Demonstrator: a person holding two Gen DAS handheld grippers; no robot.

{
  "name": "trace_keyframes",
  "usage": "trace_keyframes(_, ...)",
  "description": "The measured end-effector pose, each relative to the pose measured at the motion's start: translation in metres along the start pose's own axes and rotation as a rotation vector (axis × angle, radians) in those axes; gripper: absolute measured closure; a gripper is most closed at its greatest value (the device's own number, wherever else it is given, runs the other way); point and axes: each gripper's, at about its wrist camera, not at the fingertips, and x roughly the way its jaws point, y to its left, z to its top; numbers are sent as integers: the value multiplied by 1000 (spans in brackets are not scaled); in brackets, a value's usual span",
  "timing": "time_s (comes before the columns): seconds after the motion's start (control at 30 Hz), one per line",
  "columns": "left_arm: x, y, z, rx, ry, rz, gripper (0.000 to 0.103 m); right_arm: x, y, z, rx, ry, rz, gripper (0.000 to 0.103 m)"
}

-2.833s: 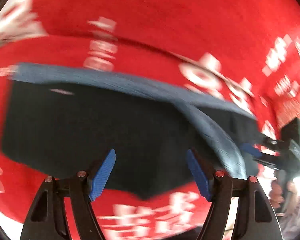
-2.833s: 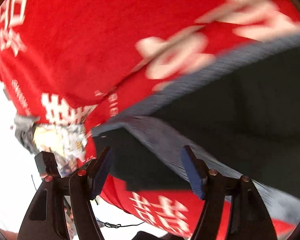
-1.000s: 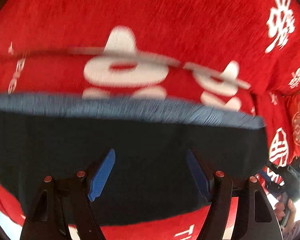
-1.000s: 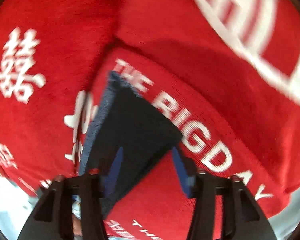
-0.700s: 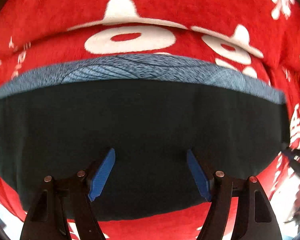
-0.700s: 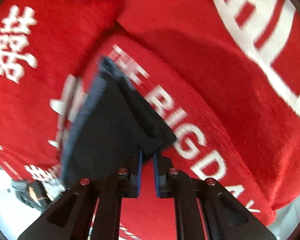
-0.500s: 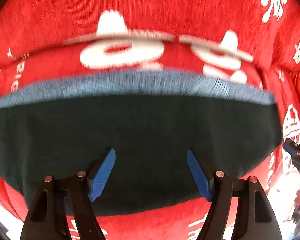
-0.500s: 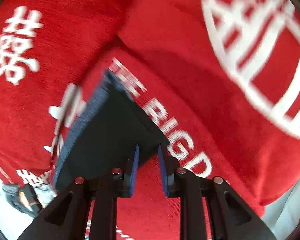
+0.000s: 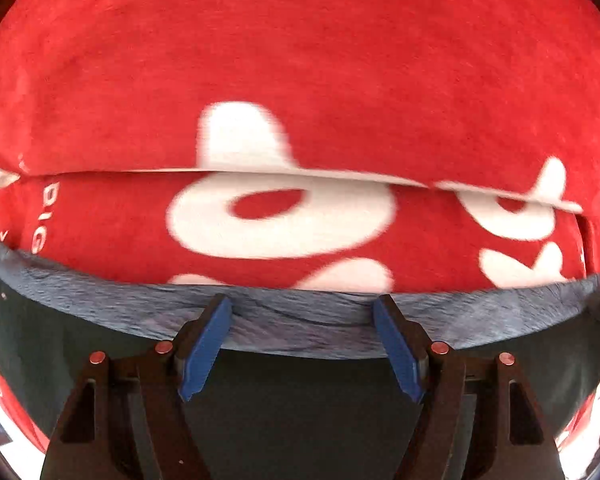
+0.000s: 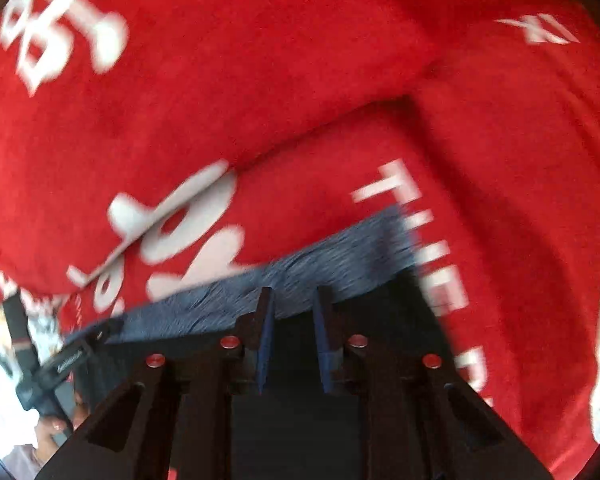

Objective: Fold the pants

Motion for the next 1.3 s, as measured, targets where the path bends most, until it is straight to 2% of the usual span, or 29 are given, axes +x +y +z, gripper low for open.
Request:
trace_keyframes(0.03, -3, 11, 0, -20, 8, 7, 28, -4, -6, 3, 19, -4, -19, 80)
trace_keyframes(0.17, -25, 52, -12, -60, 10, 20, 28, -25, -17, -3, 51, 14, 20, 62)
trace_keyframes(0.2, -31, 61, -17, -62, 12, 27, 28, -30, -16, -9, 45, 17, 30, 62)
trace_keyframes(0.3, -45, 95, -37, -77, 16, 36, 28, -33, 1, -32, 18, 52, 81, 62)
trace_keyframes(0.43, -55, 139, -63, -108, 33, 13, 28, -22, 55, -67, -85, 118, 130, 62)
trace_keyframes(0.53, -57, 165, -84, -104, 33, 1, 28, -7, 113, -94, -196, 156, 152, 61)
trace_keyframes(0.63, -59, 192, -96, -80, 33, -11, 28, 8, 178, -117, -289, 187, 177, 53)
trace_keyframes(0.7, -56, 214, -94, -73, 31, -25, 28, 21, 223, -132, -343, 209, 197, 50)
trace_keyframes(0.8, -62, 268, -93, -94, 6, -30, 28, 44, 290, -150, -441, 256, 217, 50)
trace_keyframes(0.87, -64, 312, -91, -138, -20, -30, 28, 67, 348, -163, -541, 290, 230, 50)
trace_keyframes(1.0, -52, 398, -92, -229, -46, -21, 28, 111, 455, -181, -757, 357, 249, 50)
trace_keyframes(1.1, -41, 441, -97, -243, -45, -4, 28, 153, 532, -191, -898, 419, 262, 50)
trace_keyframes(1.17, -31, 463, -100, -242, -41, -38, 28, 182, 578, -199, -979, 458, 270, 50)
trace_keyframes(1.23, -21, 474, -101, -234, -31, -115, 28, 214, 615, -207, -1034, 497, 260, 50)
trace_keyframes(1.3, -15, 478, -103, -220, -33, -182, 28, 235, 636, -213, -1076, 511, 235, 50)
